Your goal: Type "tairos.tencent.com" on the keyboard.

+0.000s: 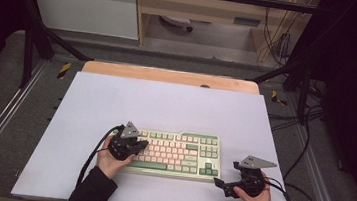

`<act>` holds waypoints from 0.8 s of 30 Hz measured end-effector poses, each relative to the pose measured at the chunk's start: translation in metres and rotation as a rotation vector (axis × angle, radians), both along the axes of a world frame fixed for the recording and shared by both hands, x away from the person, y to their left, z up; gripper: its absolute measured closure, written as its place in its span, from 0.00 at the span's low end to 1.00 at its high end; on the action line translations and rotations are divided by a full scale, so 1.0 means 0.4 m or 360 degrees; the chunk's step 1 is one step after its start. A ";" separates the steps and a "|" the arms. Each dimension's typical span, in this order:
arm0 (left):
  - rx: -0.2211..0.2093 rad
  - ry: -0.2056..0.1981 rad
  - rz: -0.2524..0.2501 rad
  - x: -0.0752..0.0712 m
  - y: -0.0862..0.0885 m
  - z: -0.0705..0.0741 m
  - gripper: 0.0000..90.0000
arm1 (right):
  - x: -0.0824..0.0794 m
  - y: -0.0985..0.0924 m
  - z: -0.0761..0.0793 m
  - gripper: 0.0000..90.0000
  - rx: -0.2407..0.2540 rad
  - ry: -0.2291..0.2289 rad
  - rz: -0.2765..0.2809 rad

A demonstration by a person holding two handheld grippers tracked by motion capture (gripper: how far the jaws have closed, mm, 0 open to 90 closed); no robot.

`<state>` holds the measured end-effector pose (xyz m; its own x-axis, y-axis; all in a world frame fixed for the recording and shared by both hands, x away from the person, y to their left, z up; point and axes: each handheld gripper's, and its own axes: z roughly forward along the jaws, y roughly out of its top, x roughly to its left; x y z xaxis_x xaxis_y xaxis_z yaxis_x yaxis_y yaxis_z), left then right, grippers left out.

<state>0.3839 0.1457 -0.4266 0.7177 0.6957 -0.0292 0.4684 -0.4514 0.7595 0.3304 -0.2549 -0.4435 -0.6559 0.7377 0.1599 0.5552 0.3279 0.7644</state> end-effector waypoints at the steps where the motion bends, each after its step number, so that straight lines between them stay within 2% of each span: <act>1: 0.0003 -0.0001 -0.0002 0.000 0.000 -0.001 1.00 | 0.000 0.000 0.000 0.00 -0.0005 -0.0001 0.0002; 10: 0.0011 0.0004 -0.0005 0.000 -0.003 -0.006 1.00 | 0.000 0.000 -0.001 0.00 -0.0006 0.0003 0.0007; 24: -0.0014 -0.0031 -0.0034 -0.022 0.013 0.024 1.00 | 0.000 0.000 0.000 0.00 -0.0008 -0.0001 0.0005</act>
